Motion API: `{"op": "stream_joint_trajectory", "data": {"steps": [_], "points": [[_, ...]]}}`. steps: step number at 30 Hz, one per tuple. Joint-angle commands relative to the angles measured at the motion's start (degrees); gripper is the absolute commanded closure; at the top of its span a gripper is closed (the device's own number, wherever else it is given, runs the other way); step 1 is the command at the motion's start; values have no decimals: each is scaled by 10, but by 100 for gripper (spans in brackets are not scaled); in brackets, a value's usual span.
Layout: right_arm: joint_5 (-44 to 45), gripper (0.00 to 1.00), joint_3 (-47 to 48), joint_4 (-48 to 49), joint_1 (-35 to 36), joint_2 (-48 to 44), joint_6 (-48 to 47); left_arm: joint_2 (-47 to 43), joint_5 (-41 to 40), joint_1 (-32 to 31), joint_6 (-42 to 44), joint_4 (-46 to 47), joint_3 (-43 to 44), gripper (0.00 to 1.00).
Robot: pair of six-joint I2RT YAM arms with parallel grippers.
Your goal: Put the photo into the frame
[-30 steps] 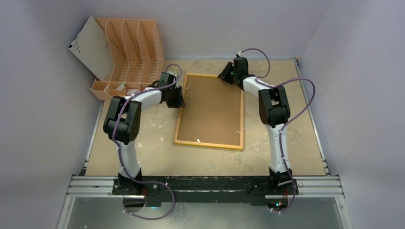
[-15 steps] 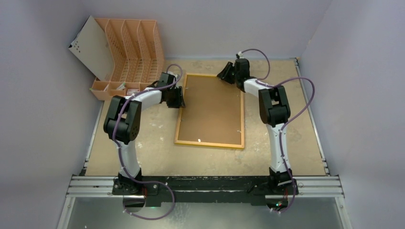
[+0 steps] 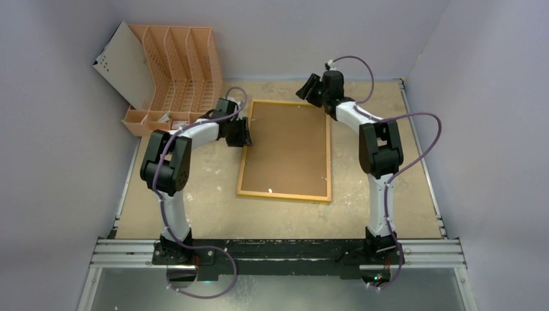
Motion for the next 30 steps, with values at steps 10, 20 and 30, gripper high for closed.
{"op": "stream_joint_trajectory", "data": {"steps": [10, 20, 30], "points": [[-3, 60, 25, -5, -1, 34, -11, -11, 20, -1, -3, 5, 12, 68], [-18, 61, 13, -30, 11, 3, -21, -26, 20, -1, -6, -2, 13, 70], [-18, 65, -68, -93, 47, -92, -28, -68, 168, -4, -70, 98, -91, 75]]}}
